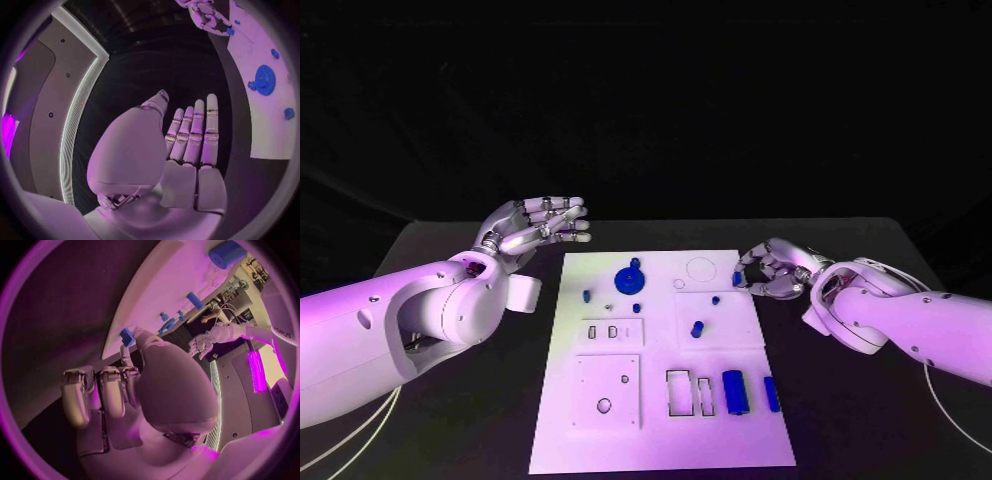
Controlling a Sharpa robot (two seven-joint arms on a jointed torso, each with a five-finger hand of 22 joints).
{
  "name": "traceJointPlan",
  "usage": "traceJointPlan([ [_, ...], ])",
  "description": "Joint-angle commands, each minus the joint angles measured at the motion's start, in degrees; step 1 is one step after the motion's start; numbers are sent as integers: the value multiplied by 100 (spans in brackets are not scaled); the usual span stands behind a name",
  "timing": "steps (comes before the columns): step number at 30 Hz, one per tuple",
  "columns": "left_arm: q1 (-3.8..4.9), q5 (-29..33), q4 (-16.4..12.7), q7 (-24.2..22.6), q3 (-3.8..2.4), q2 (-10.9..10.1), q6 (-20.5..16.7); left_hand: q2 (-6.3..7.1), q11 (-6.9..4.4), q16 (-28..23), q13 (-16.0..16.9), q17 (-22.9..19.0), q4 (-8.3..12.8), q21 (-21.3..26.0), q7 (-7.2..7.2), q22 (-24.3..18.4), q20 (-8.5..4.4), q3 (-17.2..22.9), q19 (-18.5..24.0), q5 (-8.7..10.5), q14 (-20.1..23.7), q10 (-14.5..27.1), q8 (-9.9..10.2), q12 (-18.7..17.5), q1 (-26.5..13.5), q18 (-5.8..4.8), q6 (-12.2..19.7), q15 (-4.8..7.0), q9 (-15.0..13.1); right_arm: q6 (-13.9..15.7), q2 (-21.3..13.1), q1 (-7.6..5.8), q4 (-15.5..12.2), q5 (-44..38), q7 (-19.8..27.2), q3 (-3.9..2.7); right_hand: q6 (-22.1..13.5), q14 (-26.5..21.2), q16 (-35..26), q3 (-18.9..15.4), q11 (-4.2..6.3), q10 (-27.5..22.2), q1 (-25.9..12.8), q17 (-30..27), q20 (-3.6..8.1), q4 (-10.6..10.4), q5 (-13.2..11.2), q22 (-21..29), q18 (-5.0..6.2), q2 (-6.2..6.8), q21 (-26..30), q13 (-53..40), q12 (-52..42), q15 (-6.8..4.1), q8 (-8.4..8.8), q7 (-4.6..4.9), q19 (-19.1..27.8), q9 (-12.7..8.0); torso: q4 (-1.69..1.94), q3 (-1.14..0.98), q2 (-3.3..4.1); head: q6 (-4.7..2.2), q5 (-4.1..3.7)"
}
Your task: Assemble the parts on the task board
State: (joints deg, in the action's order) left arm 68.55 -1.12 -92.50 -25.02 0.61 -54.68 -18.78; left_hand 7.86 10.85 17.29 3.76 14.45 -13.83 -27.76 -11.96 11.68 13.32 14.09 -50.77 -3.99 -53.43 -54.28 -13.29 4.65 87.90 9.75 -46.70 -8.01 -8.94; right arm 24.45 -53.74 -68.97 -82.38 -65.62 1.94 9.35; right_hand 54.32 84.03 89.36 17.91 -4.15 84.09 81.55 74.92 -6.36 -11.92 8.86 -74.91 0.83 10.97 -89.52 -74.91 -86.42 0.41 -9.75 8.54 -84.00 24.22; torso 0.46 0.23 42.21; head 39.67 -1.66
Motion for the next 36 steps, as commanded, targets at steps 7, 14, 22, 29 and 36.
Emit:
traceJointPlan([
  [7, 4, -17, -12, -30, -4, 3, 76, -1, 5, -26, 4, 8, 34, -20, -147, 8, 8, -8, 43, 23, 27, -27, 26, -23, 24, 57, 6, -16, 2, -18, 77, 7, 46, -11, -21, 0, 103, 537, 0, 278, 40, 350, 1, 1244, 48, 21, 29, -1485, -73, -131, -17, -1228, -49, -74, 13, -7, -578, -25, 0, -3, -6, 20, 1],
  [14, 5, -17, -16, -26, -4, -3, 77, -1, 5, -26, 4, 8, 34, -20, -147, 8, 8, -8, 43, 23, 27, -27, 26, -23, 24, 57, 6, -16, 2, 15, 133, 8, 101, -12, -52, 0, 145, 539, 2, 388, 48, 363, -18, 1254, 56, 34, 26, -1492, -76, -137, -27, -1243, -65, -81, 18, -18, -584, -29, -3, -3, -7, 23, 7],
  [22, 5, -17, -19, -20, -4, -8, 77, -1, 5, -26, 4, 8, 34, -20, -147, 8, 8, -8, 43, 23, 27, -27, 26, -23, 24, 57, 6, -16, 2, 46, 168, 11, 129, -89, -138, 0, 231, 543, 6, 557, 72, 378, -22, 1268, 72, 102, 22, -1509, -83, -131, -48, -1259, -83, -100, 4, -45, -600, -24, -8, -4, -7, 36, 10],
  [29, 5, -17, -19, -16, -4, -10, 77, -1, 5, -26, 4, 8, 34, -20, -147, 8, 8, -8, 43, 23, 27, -27, 26, -23, 24, 57, 6, -16, 2, 145, 179, 17, 119, -255, -197, 0, 323, 546, 9, 719, 101, 388, -18, 1283, 92, 206, 17, -1509, -83, -125, -48, -1269, -94, -122, -30, -77, -600, -5, -5, -6, -8, 46, 7],
  [36, 5, -17, -12, -17, -4, -9, 83, 1, 6, -34, 2, 15, 35, -27, -150, 9, 9, -12, 49, 24, 28, -27, 29, -32, 16, 57, 9, -17, 3, 543, 178, 23, 14, -401, -138, -2, 381, 551, 14, 858, 125, 414, -57, 1303, 109, 276, 15, -1509, -83, -161, -48, -1297, -124, -138, -58, -101, -600, 14, -15, -12, -11, 41, 15],
])
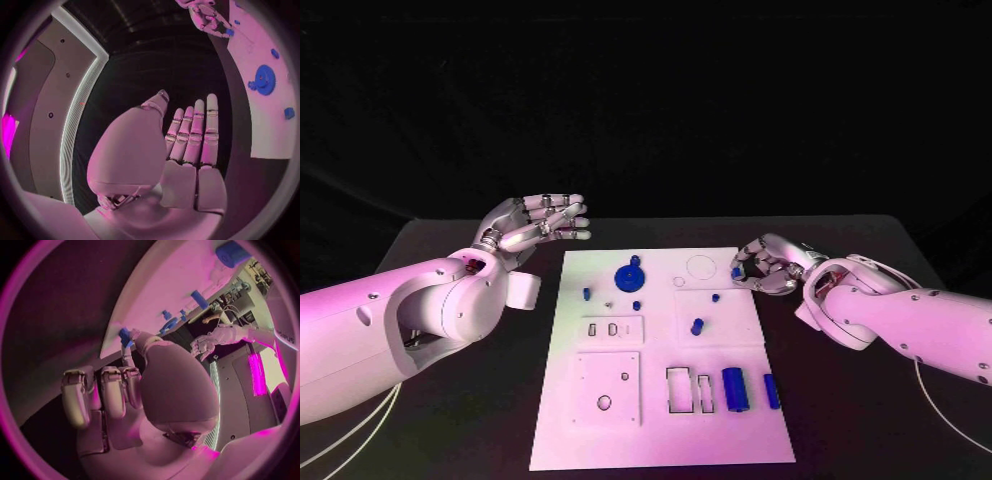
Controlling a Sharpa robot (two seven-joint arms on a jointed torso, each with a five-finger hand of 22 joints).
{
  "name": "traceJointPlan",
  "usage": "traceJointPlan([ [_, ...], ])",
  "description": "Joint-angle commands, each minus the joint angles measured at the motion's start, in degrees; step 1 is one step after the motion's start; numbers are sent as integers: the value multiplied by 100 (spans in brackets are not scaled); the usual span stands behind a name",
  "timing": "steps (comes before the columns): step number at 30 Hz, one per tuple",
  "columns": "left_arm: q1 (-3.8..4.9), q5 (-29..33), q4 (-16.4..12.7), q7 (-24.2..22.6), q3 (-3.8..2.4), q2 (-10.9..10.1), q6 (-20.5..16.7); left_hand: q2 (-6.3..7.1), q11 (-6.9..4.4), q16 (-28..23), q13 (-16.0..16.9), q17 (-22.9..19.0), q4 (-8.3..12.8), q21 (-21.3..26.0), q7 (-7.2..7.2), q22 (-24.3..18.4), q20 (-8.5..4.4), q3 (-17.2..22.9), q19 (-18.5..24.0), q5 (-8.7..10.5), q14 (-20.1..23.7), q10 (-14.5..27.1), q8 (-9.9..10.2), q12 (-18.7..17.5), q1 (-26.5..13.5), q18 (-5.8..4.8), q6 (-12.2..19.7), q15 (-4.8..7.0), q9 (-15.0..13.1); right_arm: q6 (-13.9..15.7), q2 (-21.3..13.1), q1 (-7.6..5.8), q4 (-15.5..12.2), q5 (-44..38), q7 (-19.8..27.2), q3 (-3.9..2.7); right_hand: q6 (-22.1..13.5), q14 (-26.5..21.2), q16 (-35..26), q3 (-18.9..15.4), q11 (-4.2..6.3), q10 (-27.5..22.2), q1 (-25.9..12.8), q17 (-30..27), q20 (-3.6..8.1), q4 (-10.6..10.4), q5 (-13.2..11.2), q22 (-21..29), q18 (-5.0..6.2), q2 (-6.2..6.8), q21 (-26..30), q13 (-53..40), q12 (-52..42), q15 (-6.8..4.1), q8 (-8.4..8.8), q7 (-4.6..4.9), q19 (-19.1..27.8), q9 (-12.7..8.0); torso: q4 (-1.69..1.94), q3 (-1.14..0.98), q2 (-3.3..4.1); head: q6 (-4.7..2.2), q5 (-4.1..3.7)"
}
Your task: Assemble the parts on the task board
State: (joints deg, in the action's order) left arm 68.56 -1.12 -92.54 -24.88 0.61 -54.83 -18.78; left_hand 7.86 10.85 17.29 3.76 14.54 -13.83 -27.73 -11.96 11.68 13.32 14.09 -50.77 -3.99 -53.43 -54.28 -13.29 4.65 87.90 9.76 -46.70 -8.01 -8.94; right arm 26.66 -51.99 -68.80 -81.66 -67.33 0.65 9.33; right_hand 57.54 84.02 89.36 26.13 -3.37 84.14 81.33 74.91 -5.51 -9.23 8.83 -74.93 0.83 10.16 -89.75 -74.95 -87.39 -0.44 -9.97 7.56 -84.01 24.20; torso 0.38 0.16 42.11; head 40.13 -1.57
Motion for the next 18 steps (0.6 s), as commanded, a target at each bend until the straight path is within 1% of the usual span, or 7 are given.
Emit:
traceJointPlan([
  [1, 4, -17, -6, -31, -4, 6, 84, 1, 6, -34, 2, 5, 35, -29, -150, 8, 9, -12, 49, 24, 28, -27, 29, -32, 16, 56, 9, -17, 3, 350, -1, 6, -77, -243, -15, -1, 62, 552, 14, 45, 48, 408, -38, 1306, 26, 11, 18, -1507, -83, -84, -25, -1293, -26, -53, -38, -5, -599, 17, -6, -5, -1, -6, 5],
  [2, 4, -17, -4, -31, -4, 7, 84, 1, 6, -34, 2, 5, 35, -29, -150, 8, 9, -12, 49, 24, 28, -27, 29, -32, 16, 56, 9, -17, 3, 383, -7, 5, -105, -261, -30, -3, 64, 552, 15, 51, 50, 408, -41, 1307, 26, 14, 18, -1507, -83, -87, -25, -1292, -26, -54, -39, -6, -599, 18, -8, -6, -5, -3, 6],
  [5, 4, -17, 3, -32, -3, 11, 86, 1, 6, -34, 2, 5, 35, -29, -150, 8, 9, -12, 49, 24, 28, -27, 29, -32, 16, 56, 9, -17, 3, 442, -29, -13, -222, -319, -115, -11, 74, 553, 15, 92, 56, 405, -70, 1310, 31, 25, 16, -1507, -83, -110, -25, -1288, -21, -57, -45, -10, -599, 24, -5, 5, -15, 1, 12],
  [7, 3, -17, 10, -33, -3, 15, 86, 1, 6, -34, 2, 5, 35, -29, -150, 8, 9, -12, 49, 24, 28, -27, 29, -32, 16, 56, 9, -17, 3, 472, -39, -41, -343, -366, -223, -17, 88, 553, 15, 130, 63, 390, -103, 1309, 35, 29, 14, -1507, -83, -140, -25, -1269, 0, -62, -55, -19, -599, 33, -7, 7, -19, 3, 18],
  [12, 3, -17, 27, -32, -3, 28, 89, 1, 6, -34, 2, 5, 35, -29, -150, 8, 9, -12, 49, 24, 28, -27, 29, -32, 16, 56, 9, -17, 3, 515, 3, -116, -677, -530, -557, -24, 108, 554, 16, 183, 77, 380, -166, 1316, 45, 39, 10, -1507, -83, -178, -25, -1254, 19, -74, -71, -35, -599, 49, -8, 6, -11, -4, 28],
  [16, 2, -17, 55, -30, -3, 54, 99, 1, 6, -34, 2, 5, 35, -29, -150, 8, 9, -12, 49, 24, 28, -27, 29, -32, 16, 56, 9, -17, 3, 480, 204, -151, -996, -673, -1012, -27, 106, 551, 13, 199, 80, 371, -208, 1304, 49, 39, 7, -1507, -83, -184, -25, -1241, 34, -78, -74, -37, -599, 55, -9, 9, -17, 16, 41],
  [18, 2, -17, 67, -29, -3, 66, 104, 1, 6, -34, 2, 5, 35, -29, -150, 8, 9, -12, 49, 24, 28, -27, 29, -32, 16, 56, 9, -17, 3, 451, 324, -153, -1095, -700, -1189, -27, 106, 548, 9, 204, 81, 363, -217, 1288, 50, 39, 6, -1507, -83, -186, -25, -1231, 45, -79, -75, -38, -599, 56, -7, 13, -29, 35, 57],
])
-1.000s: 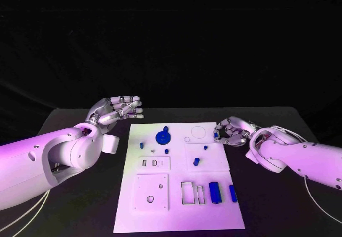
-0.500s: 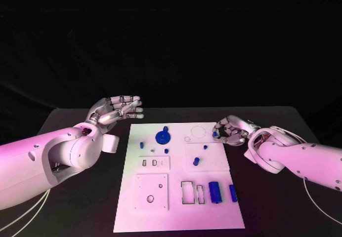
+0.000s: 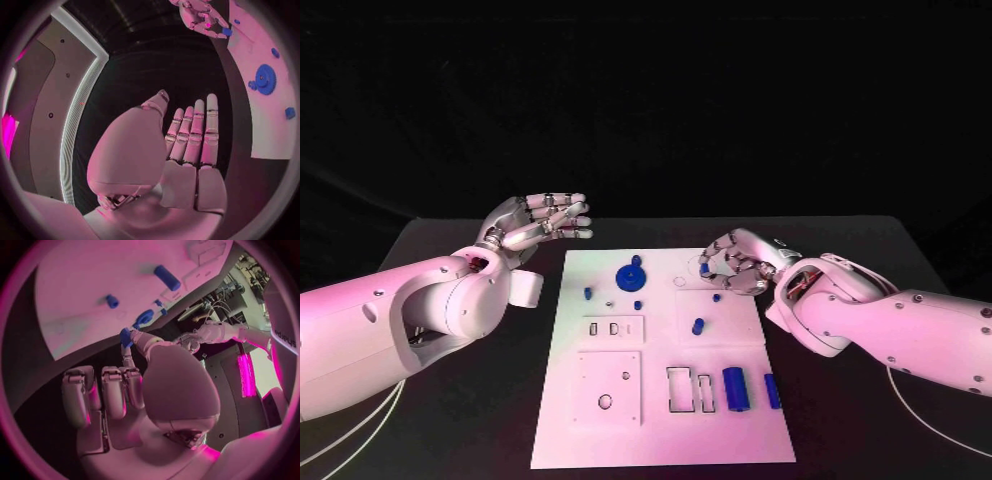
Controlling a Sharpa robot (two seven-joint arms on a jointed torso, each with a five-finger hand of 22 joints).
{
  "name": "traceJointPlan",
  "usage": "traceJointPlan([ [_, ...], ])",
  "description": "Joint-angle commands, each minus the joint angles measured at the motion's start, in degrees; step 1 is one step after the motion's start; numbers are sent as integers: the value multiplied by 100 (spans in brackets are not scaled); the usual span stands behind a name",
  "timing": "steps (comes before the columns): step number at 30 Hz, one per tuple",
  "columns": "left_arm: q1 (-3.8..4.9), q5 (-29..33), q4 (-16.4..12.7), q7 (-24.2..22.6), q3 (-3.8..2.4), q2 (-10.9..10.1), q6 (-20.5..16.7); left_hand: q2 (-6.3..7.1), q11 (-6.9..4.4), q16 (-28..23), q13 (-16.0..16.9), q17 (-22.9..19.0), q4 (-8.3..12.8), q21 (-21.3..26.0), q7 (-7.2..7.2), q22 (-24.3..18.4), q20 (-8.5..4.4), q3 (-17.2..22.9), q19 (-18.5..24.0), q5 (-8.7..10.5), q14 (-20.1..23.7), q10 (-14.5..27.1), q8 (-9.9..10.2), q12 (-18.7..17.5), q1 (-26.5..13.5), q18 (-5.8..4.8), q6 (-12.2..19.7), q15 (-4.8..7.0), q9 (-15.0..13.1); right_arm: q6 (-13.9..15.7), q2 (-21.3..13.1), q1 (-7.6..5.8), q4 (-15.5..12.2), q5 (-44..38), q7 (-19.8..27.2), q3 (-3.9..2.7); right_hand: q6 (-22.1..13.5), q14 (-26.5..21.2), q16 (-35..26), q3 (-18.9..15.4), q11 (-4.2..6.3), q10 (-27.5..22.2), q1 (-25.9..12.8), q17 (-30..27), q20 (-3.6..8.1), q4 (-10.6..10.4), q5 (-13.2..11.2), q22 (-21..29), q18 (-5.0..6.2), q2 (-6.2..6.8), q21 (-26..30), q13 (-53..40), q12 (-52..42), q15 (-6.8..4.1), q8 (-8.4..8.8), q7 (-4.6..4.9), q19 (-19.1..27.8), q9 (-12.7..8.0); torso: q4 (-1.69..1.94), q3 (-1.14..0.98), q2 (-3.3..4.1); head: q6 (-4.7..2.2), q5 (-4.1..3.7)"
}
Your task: Assemble the parts on the task board
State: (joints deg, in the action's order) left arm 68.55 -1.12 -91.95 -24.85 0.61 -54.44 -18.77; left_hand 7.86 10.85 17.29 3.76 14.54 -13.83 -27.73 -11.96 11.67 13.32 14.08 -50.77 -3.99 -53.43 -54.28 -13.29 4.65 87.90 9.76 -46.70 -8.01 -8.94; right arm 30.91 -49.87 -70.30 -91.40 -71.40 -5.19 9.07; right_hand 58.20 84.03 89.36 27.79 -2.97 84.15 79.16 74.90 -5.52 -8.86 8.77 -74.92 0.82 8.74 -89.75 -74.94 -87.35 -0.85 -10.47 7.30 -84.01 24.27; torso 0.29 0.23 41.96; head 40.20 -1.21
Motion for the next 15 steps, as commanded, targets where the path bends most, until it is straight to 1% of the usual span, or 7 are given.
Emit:
traceJointPlan([
  [1, 4, -17, 19, -30, -3, 36, 108, 2, 7, -34, 2, 6, 35, -30, -150, 9, 9, -11, 49, 24, 27, -27, 29, -32, 16, 57, 9, -17, 3, 3, 212, 0, -185, -308, -735, 0, 40, 546, 8, 40, 41, 358, -6, 1285, 52, 2, 12, -1508, -82, -45, -25, -1228, 47, -39, -25, -13, -599, 50, 4, 6, -21, 52, 40],
  [2, 4, -17, 30, -28, -3, 44, 111, 2, 7, -34, 2, 6, 35, -30, -150, 9, 9, -11, 49, 24, 27, -27, 29, -32, 16, 57, 9, -17, 3, -18, 301, 4, -230, -319, -836, 1, 37, 544, 6, 45, 42, 357, -24, 1277, 53, 2, 11, -1508, -82, -44, -25, -1226, 49, -40, -25, -13, -599, 52, 6, 7, -24, 60, 45],
  [3, 3, -17, 41, -26, -3, 53, 113, 2, 7, -34, 2, 6, 35, -30, -150, 9, 9, -11, 49, 24, 27, -27, 29, -32, 16, 57, 9, -17, 3, -41, 392, 11, -268, -332, -933, 1, 37, 544, 6, 45, 42, 357, -24, 1277, 53, 2, 11, -1508, -82, -44, -25, -1226, 49, -40, -25, -13, -599, 52, 8, 7, -31, 90, 72],
  [4, 3, -17, 52, -25, -2, 61, 114, 2, 7, -34, 2, 6, 35, -30, -150, 9, 9, -11, 49, 24, 27, -27, 29, -32, 16, 57, 9, -17, 3, -60, 466, 17, -296, -344, -1007, 2, 37, 544, 6, 45, 42, 357, -24, 1277, 53, 2, 11, -1508, -82, -44, -25, -1226, 49, -40, -25, -13, -599, 52, 8, 8, -34, 102, 84],
  [7, 3, -17, 87, -21, -2, 95, 120, 2, 7, -34, 2, 6, 35, -30, -150, 9, 9, -11, 49, 24, 27, -27, 29, -32, 16, 57, 9, -17, 3, -144, 714, 46, -371, -391, -1242, 6, 36, 542, 3, 49, 43, 350, -44, 1266, 55, 3, 10, -1508, -82, -41, -25, -1217, 60, -42, -26, -15, -599, 55, 15, 16, -48, 145, 125],
  [14, 3, -17, 129, -14, -1, 148, 135, 2, 7, -34, 2, 6, 35, -30, -150, 9, 9, -11, 49, 24, 27, -27, 29, -32, 16, 57, 9, -17, 3, -448, 1183, 172, -406, -533, -1747, 11, 30, 535, -5, 60, 45, 337, -78, 1237, 58, 1, 10, -1508, -82, -46, -25, -1200, 80, -44, -27, -16, -599, 60, 24, 39, -66, 172, 145],
  [15, 3, -17, 130, -12, -1, 151, 136, 2, 7, -34, 2, 6, 35, -30, -150, 9, 9, -11, 49, 24, 27, -27, 29, -32, 16, 57, 9, -17, 3, -471, 1233, 198, -407, -561, -1791, 11, 30, 535, -5, 60, 45, 337, -78, 1237, 58, 1, 10, -1508, -82, -46, -25, -1200, 80, -44, -27, -16, -599, 60, 23, 35, -61, 167, 151],
])
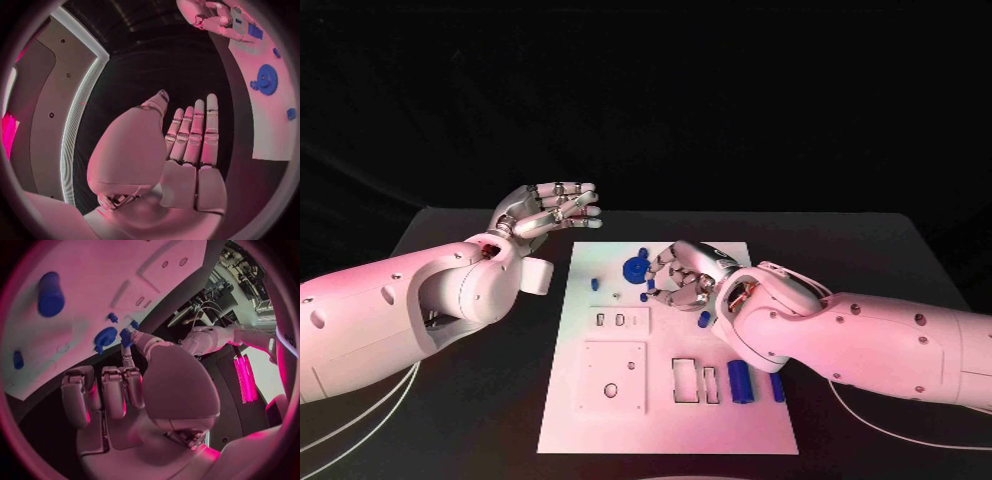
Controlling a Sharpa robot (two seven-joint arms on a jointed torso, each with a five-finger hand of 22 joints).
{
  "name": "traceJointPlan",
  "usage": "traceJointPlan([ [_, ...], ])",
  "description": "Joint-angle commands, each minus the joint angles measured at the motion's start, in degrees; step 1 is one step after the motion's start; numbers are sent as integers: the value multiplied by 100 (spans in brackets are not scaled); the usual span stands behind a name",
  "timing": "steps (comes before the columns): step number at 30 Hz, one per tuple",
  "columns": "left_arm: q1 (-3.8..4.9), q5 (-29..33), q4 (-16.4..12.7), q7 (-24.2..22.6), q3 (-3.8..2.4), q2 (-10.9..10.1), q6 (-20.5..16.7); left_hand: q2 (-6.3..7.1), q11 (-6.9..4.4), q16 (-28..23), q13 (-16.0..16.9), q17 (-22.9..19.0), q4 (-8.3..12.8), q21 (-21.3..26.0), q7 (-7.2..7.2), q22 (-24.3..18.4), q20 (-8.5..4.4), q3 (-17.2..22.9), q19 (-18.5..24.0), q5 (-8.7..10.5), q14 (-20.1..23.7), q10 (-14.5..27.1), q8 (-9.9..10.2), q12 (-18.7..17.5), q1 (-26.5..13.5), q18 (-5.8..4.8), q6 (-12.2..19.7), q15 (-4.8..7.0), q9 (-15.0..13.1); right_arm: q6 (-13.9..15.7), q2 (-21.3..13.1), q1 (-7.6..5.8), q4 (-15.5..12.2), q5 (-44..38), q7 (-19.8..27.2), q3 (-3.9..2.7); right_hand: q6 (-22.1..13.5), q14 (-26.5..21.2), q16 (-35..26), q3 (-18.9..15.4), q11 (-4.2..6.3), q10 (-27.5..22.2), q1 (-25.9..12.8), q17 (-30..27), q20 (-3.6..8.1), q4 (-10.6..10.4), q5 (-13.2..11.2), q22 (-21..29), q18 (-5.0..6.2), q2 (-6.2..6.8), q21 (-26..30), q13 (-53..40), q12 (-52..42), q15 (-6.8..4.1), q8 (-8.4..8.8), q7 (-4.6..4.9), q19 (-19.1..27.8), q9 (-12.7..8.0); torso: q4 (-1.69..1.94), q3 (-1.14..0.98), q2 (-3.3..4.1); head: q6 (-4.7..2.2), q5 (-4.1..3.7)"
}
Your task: Assemble the parts on the task board
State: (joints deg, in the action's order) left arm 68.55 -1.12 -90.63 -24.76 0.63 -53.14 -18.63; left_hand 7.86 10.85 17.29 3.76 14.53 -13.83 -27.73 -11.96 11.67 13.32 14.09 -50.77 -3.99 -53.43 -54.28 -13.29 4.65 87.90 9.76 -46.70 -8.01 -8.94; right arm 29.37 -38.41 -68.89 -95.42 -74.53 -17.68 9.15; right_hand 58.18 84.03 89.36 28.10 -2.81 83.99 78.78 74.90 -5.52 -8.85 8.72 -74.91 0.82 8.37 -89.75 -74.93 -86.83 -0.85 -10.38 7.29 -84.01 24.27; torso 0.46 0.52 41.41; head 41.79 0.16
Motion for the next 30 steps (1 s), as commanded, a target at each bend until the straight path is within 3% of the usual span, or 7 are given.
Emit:
traceJointPlan([
  [1, 3, -17, -1, -19, -3, 24, 123, 1, 6, -34, 2, 7, 35, -30, -150, 9, 9, -12, 49, 24, 28, -27, 29, -32, 16, 56, 9, -17, 3, -331, 124, 79, -7, -280, -573, 4, 29, 533, -7, 32, 29, 353, -55, 1228, 60, -1, 13, -1509, -82, -8, -25, -1200, 30, -46, -36, -15, -599, 62, 4, 6, -4, 14, 22],
  [4, 4, -17, 1, -14, -3, 30, 124, 1, 6, -34, 2, 7, 35, -30, -150, 9, 9, -12, 49, 24, 28, -27, 29, -32, 16, 56, 9, -17, 3, -354, 229, 146, -10, -386, -656, 4, 28, 532, -9, 32, 30, 353, -77, 1221, 61, -1, 11, -1509, -82, -2, -25, -1200, 31, -47, -38, -16, -599, 65, -4, -5, 4, 19, 41],
  [11, 4, -17, -1, -11, -3, 38, 125, -1, 7, -41, 2, 15, 36, -37, -151, 11, 11, -13, 56, 25, 27, -32, 31, -40, 9, 56, 9, -18, 3, -282, 420, 284, 33, -524, -768, 12, 23, 530, -11, 31, 33, 352, -130, 1215, 64, 2, 8, -1509, -82, 24, -25, -1197, 34, -49, -41, -17, -599, 73, 2, 1, 0, 44, 59],
  [17, 4, -17, 2, -6, -3, 40, 128, -1, 7, -43, 3, 18, 33, -38, -150, 11, 11, -16, 58, 27, 26, -34, 31, -41, 3, 56, 8, -19, 3, -223, 555, 407, 102, -693, -827, 20, 22, 531, -11, 28, 33, 356, -155, 1216, 66, 5, 7, -1509, -82, 41, -25, -1202, 30, -51, -43, -20, -599, 77, 14, -14, 2, 73, 96],
  [30, 5, -17, -8, 9, -3, 18, 133, 0, 7, -44, 3, 19, 32, -39, -150, 11, 11, -17, 59, 28, 26, -35, 31, -41, 0, 56, 8, -19, 3, -147, 641, 498, 116, -810, -829, 22, 20, 532, -10, 26, 37, 364, -181, 1221, 68, 19, 6, -1509, -82, 72, -25, -1210, 21, -53, -45, -22, -599, 82, -6, -12, 9, 103, 123],
])
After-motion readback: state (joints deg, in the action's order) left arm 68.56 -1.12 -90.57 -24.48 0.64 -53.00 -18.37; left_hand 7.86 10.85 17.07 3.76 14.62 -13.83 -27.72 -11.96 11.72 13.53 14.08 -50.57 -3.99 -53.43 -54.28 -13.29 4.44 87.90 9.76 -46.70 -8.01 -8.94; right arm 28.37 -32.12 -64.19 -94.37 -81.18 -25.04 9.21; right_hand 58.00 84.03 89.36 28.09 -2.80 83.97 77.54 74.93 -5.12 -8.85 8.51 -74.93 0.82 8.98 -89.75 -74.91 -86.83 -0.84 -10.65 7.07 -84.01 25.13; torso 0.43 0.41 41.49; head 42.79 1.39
